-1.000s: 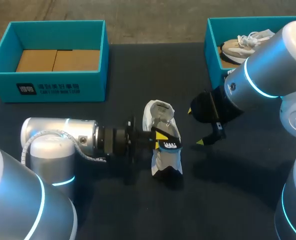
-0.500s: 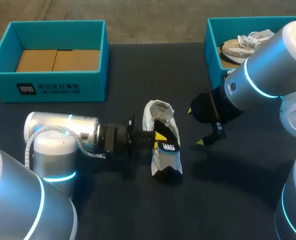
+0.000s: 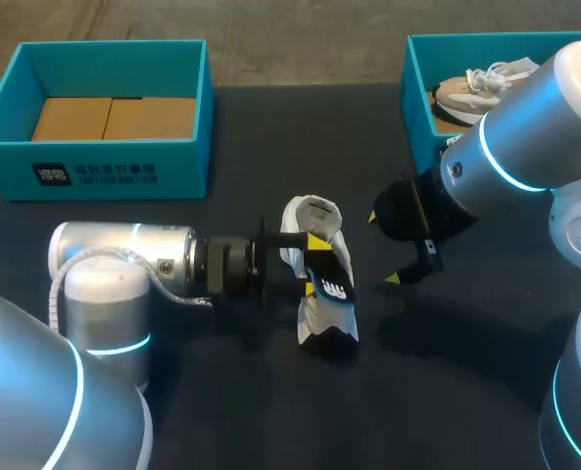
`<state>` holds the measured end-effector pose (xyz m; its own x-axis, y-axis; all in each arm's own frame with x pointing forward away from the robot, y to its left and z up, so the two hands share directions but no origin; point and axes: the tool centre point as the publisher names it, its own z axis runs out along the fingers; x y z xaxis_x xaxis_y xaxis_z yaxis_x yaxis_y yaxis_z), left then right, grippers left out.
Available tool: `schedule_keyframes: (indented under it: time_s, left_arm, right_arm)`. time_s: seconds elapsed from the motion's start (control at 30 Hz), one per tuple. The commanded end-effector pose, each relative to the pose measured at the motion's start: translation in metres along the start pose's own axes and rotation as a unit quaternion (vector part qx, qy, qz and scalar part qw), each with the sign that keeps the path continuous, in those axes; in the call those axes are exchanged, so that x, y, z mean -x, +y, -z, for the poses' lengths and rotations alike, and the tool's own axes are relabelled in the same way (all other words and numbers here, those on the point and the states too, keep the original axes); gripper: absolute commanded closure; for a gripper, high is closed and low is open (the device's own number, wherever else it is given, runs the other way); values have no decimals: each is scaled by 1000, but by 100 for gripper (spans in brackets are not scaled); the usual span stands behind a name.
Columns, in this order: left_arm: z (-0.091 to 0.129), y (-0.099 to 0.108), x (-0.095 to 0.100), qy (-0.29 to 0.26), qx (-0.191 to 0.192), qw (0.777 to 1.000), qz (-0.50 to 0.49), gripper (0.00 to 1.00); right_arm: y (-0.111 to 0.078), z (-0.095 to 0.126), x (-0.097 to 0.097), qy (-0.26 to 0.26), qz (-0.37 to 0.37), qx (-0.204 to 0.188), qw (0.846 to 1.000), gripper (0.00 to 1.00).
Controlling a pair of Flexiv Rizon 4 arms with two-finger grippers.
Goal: Take the shoe out of the shoebox, open the shoe tongue, remove and reinsert the insole, then place the shoe into the shoebox
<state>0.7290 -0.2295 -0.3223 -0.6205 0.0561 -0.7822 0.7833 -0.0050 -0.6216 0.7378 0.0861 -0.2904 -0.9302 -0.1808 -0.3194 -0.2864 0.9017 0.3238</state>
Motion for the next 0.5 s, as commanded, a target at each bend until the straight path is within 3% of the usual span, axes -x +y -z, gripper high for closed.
schedule_keyframes:
  time_s: [0.03, 0.07, 0.1, 0.23, 0.5]
  left_arm:
    - [-2, -6, -4, 2, -1, 1000, 0, 44]
    - [-3, -7, -5, 3, -1, 1000, 0, 54]
    - [-4, -7, -6, 4, -3, 1000, 1, 57]
    - [-5, -5, -9, 15, -5, 1000, 1, 100]
    - [-6, 5, -17, 35, 2, 999, -2, 100]
  right_arm:
    - [0, 1, -1, -1, 0, 0, 1000, 0]
    - [0, 1, -1, -1, 0, 0, 1000, 0]
    - [0, 1, -1, -1, 0, 0, 1000, 0]
    - [0, 1, -1, -1, 0, 0, 1000, 0]
    - [0, 1, -1, -1, 0, 0, 1000, 0]
